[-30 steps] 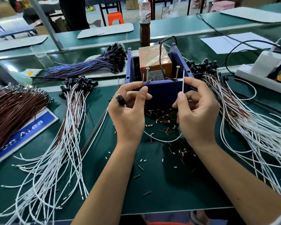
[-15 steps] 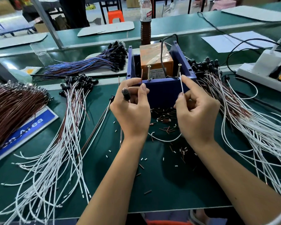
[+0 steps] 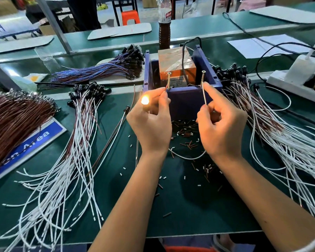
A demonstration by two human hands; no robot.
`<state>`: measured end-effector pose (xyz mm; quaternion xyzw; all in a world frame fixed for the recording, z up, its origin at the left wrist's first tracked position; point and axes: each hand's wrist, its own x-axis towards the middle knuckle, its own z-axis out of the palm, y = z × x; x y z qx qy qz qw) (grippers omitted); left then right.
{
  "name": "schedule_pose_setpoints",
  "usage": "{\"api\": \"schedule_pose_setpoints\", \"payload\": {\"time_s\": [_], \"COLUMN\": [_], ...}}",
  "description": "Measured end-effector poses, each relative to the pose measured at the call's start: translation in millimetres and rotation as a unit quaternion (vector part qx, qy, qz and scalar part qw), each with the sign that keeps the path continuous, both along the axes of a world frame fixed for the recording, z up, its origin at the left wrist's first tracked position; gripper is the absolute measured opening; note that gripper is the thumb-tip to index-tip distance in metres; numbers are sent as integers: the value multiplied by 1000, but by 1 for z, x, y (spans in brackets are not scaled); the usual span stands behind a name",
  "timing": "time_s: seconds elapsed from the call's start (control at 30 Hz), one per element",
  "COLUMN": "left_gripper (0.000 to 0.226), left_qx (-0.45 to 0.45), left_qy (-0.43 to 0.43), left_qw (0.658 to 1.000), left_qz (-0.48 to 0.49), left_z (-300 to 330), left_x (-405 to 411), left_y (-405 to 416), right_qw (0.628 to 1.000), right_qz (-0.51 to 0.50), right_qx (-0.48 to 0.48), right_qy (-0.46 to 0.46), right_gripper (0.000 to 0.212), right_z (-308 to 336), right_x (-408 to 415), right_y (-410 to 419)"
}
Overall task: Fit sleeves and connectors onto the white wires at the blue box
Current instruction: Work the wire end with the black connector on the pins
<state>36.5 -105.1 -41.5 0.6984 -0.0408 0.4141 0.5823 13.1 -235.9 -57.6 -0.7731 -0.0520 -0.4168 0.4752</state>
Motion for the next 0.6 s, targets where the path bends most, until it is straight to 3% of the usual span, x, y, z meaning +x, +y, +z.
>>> {"api": "schedule_pose_setpoints", "payload": {"time_s": [0.37, 0.6], "left_gripper": [9, 6], "left_qx": [-6, -69], "left_qy": [8, 45], "left_qw": [1000, 993], "left_qz": [-3, -84], "left_z": [3, 12], "left_x": [-6, -16], "left_y": [0, -6], "right_qw": [1000, 999], "right_qz": [-9, -27], "right_qx": [5, 10], "right_qy": [1, 17], "right_gripper": [46, 49], "right_z": [1, 15], "right_x": [-1, -7], "right_y": [0, -24]}}
